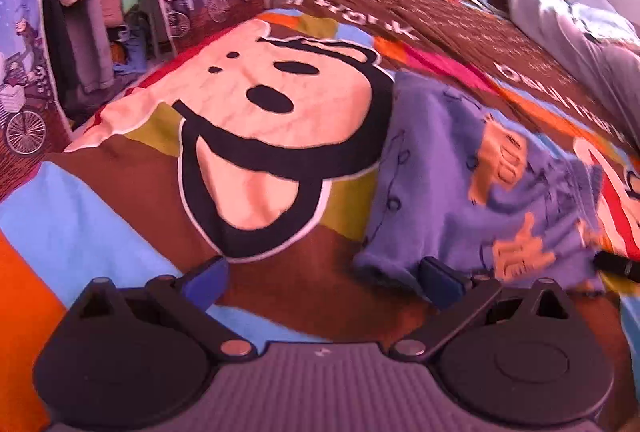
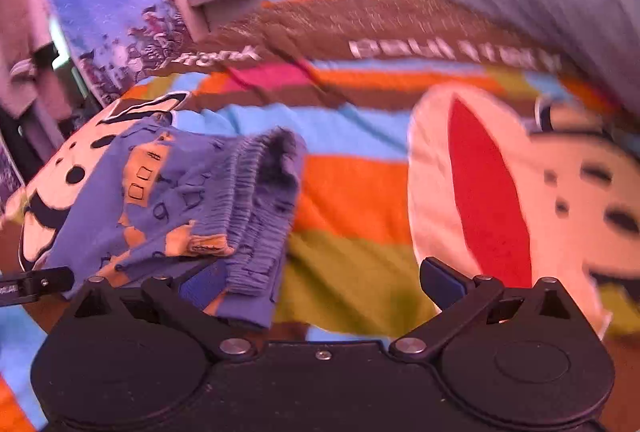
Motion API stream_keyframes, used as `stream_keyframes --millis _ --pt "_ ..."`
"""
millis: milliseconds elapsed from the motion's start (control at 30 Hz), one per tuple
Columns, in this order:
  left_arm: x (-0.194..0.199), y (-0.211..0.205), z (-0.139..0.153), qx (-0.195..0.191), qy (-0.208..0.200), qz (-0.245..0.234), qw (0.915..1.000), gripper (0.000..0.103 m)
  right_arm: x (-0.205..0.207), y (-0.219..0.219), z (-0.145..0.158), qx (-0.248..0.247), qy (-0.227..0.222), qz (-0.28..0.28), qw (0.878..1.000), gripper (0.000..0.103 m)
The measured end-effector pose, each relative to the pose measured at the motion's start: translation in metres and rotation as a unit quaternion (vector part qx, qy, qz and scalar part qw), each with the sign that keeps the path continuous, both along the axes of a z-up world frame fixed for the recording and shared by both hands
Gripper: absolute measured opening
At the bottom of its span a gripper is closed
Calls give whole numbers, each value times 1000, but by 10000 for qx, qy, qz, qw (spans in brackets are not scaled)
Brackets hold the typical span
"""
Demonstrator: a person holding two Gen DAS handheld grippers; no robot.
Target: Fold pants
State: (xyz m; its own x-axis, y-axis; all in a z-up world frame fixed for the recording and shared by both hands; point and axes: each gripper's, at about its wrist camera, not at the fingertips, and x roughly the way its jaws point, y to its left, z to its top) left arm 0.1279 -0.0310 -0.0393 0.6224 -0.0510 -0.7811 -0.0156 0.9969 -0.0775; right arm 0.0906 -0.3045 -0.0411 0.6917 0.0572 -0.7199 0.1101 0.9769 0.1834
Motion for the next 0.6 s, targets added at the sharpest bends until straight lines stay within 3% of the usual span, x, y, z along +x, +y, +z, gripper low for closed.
stream_keyframes --millis 100,200,267,333,433,467,500,533,600 --pt "-12 2 17 84 -394 -265 9988 102 -15 -14 10 251 -368 -393 9982 102" --pt "5 -10 38 225 -1080 -439 9929 103 -18 -8 31 -101 -1036 -444 9936 102" --pt "32 -25 44 407 -1338 -643 9881 103 1 1 38 -317 -1167 -350 9920 102" --pt "64 -42 37 760 -1364 -738 9850 103 31 13 35 -339 -1039 -132 9939 102" --pt "106 -56 7 1343 -878 -899 9829 103 65 25 14 -612 -590 170 9962 102" --pt "113 -51 -2 1136 -733 -941 9863 103 69 26 6 -799 -453 167 9956 102" --pt "118 -41 -10 662 -596 -938 9916 103 67 24 -2 -918 -385 150 9949 102" --pt "117 -28 -15 205 -606 -842 9944 103 61 16 -8 -795 -416 113 9959 102" --pt "110 -20 -18 81 -764 -939 9926 103 51 -10 -16 -3 -439 -112 9990 102"
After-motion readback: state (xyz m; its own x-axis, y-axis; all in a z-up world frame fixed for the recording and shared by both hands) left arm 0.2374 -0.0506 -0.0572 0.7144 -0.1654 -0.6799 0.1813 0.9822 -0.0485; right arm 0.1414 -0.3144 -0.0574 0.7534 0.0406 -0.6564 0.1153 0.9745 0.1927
